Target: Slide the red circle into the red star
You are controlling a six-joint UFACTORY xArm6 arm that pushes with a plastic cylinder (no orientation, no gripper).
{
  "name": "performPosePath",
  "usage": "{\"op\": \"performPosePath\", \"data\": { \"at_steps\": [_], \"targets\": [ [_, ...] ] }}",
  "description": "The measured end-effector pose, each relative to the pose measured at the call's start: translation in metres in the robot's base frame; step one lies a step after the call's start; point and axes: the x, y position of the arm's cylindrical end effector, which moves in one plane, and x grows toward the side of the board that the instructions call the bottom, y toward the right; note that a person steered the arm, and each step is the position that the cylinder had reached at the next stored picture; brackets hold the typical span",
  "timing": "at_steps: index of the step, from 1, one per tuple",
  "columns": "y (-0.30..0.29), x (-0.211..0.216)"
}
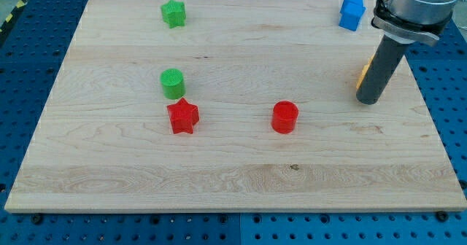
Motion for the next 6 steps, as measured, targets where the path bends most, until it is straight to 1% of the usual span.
{"op": "performPosePath", "data": {
  "at_steps": [2, 3, 4, 5, 6],
  "targets": [
    [-0.002, -0.008],
    [-0.043, -0.008],
    [-0.070, -0.008],
    [-0.070, -0.008],
    [-0.070, 0.009]
  ]
}}
